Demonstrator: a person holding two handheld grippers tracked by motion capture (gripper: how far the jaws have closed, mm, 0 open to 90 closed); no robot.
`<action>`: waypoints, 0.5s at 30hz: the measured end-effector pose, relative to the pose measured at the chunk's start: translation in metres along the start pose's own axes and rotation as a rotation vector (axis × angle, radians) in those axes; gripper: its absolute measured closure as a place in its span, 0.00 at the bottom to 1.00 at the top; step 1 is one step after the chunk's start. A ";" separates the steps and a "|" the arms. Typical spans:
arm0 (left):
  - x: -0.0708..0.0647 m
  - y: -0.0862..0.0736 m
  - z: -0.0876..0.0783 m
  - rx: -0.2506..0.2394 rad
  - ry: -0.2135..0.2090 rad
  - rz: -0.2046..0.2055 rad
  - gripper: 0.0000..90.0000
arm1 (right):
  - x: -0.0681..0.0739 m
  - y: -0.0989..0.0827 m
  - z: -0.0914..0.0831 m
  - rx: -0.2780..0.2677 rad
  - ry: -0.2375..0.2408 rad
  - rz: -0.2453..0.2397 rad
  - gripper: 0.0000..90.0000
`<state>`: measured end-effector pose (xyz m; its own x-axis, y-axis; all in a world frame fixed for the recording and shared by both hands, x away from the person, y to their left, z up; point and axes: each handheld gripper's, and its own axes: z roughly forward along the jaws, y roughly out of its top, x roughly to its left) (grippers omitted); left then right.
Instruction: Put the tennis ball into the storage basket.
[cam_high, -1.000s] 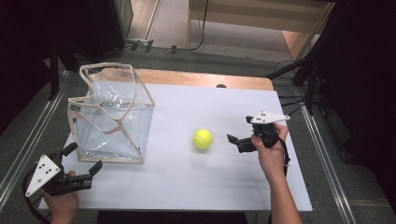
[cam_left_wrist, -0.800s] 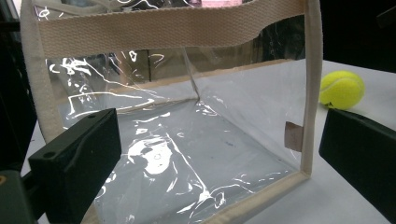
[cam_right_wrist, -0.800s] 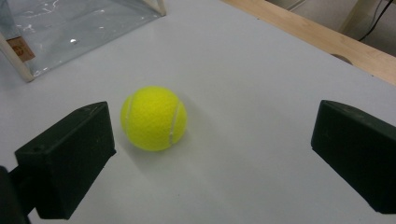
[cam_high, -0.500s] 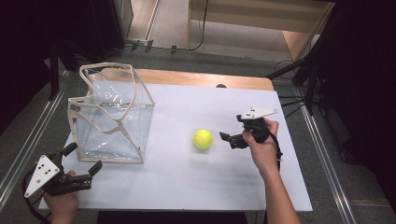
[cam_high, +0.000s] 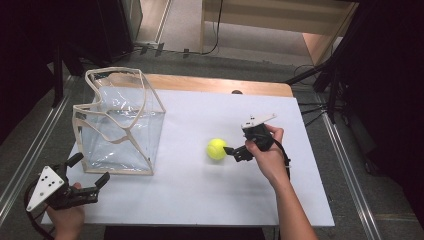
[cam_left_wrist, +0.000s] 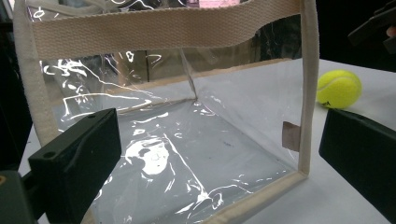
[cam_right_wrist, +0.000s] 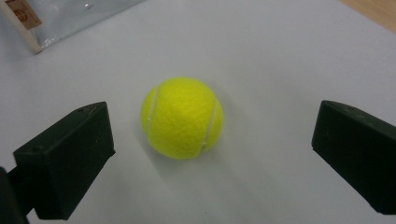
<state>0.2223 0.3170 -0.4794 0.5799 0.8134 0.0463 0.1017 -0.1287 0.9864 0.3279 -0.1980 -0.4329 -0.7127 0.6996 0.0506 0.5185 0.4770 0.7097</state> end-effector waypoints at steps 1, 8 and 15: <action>0.000 0.000 0.000 0.000 0.000 -0.001 0.00 | 0.001 0.001 0.002 0.012 0.004 -0.003 0.00; 0.000 0.000 0.001 -0.002 -0.002 -0.003 0.00 | 0.003 0.005 0.017 0.065 0.009 -0.008 0.00; 0.000 0.000 0.000 -0.001 -0.002 0.000 0.00 | 0.008 0.008 0.034 0.125 0.033 -0.019 0.00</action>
<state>0.2224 0.3170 -0.4793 0.5813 0.8124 0.0456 0.1009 -0.1276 0.9867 0.3419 -0.1707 -0.4506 -0.7373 0.6726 0.0626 0.5579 0.5540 0.6179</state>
